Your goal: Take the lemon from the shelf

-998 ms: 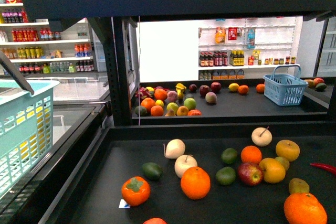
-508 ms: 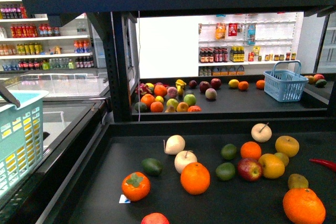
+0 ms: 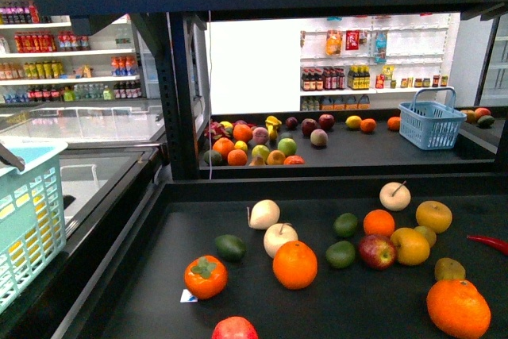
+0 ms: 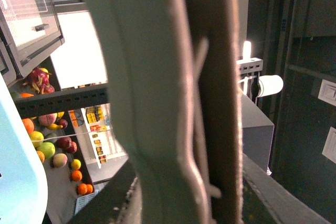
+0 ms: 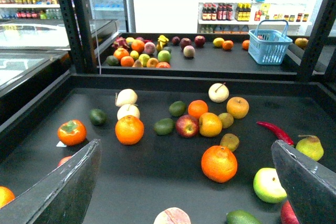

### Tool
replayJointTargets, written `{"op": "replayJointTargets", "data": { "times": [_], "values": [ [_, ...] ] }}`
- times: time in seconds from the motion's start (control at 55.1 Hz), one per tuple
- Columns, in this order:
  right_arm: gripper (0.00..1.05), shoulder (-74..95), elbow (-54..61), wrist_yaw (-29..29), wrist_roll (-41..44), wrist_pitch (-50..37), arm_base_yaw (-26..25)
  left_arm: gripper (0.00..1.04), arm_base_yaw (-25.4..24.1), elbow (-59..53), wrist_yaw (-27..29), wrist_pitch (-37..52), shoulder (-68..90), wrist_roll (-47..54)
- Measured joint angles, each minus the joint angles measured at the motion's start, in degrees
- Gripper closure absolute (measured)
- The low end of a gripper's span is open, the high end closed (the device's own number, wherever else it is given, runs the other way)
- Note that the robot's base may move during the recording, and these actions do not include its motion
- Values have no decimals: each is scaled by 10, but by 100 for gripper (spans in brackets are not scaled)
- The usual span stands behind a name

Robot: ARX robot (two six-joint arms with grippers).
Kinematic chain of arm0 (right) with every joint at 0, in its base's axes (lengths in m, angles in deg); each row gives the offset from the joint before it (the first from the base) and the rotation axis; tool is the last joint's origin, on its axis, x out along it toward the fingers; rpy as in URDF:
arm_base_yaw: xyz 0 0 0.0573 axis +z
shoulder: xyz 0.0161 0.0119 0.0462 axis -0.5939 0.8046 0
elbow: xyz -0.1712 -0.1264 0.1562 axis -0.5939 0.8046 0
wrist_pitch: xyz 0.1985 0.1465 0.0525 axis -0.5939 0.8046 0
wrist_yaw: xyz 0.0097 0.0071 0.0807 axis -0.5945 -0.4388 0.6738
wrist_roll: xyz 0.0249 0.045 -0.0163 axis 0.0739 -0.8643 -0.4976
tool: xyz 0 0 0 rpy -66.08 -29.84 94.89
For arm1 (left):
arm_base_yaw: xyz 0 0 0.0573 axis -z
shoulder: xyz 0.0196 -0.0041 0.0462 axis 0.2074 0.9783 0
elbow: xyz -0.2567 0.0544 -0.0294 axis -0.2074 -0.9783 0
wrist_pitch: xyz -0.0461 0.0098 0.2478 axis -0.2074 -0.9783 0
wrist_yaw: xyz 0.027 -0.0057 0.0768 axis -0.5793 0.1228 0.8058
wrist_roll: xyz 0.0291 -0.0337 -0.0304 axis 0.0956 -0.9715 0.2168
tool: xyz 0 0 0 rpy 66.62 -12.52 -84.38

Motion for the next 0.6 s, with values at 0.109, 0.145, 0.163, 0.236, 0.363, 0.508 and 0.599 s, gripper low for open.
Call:
{"op": "replayJointTargets", "data": {
  "times": [0.109,0.145,0.163,0.236,0.363,0.508,0.599],
  "values": [
    [7,0,0,0,0,0,0,44,-3,-6,-4,0,0,5],
    [7,0,0,0,0,0,0,37,-7,-13,-12,-3,-1,17],
    [7,0,0,0,0,0,0,35,-8,-16,-12,-6,-1,19],
    [7,0,0,0,0,0,0,21,-16,-24,-12,-21,-1,34],
    [7,0,0,0,0,0,0,7,-23,-25,-14,-40,-8,50],
    [7,0,0,0,0,0,0,8,-24,-30,-17,-64,-31,62],
    [7,0,0,0,0,0,0,8,-24,-35,-23,-91,-53,70]
  ]
}}
